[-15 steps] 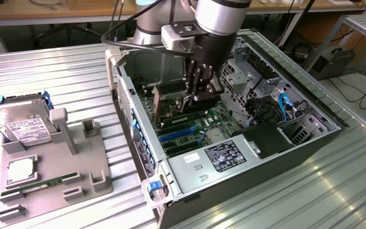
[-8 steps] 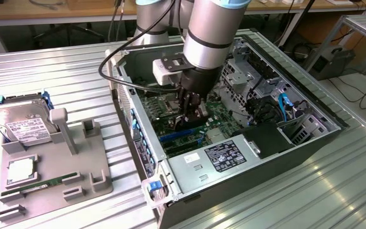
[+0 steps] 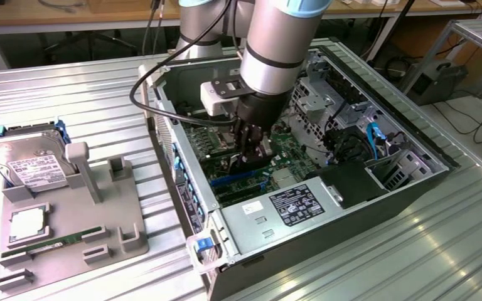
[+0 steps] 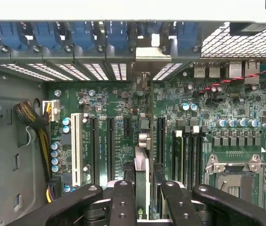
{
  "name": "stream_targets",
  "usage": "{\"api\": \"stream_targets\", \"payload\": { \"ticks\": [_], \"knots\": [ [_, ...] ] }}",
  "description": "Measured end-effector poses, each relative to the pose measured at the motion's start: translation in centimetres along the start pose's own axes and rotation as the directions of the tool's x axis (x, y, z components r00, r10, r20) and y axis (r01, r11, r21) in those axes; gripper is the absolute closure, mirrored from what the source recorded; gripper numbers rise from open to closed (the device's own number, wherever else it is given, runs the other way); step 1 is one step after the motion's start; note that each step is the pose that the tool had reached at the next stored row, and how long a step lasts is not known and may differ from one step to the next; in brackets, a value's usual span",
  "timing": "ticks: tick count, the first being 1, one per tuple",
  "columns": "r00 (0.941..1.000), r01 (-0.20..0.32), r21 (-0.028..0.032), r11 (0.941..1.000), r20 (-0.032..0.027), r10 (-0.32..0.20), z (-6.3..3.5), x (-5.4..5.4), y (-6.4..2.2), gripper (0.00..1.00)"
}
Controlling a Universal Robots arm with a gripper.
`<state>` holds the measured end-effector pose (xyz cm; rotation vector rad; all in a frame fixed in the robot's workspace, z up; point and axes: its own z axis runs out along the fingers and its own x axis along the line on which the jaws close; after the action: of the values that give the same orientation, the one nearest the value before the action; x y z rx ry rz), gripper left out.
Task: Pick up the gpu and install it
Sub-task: 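Insert the gpu into the slot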
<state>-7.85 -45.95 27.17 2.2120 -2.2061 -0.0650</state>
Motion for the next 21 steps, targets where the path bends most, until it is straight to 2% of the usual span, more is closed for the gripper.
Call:
{"api": "stream_targets", "payload": {
  "ticks": [14,17,21],
  "knots": [
    [0.9999,0.017,-0.0011,0.9999,0.0007,-0.017,0.78,-0.21,0.14,0.74],
    [0.9999,0.016,-0.0062,0.9998,0.0011,-0.016,0.81,-0.21,0.16,0.74],
    [0.9999,0.016,-0.0150,0.9998,0.0013,-0.016,0.30,-0.22,0.04,0.74]
  ]
}}
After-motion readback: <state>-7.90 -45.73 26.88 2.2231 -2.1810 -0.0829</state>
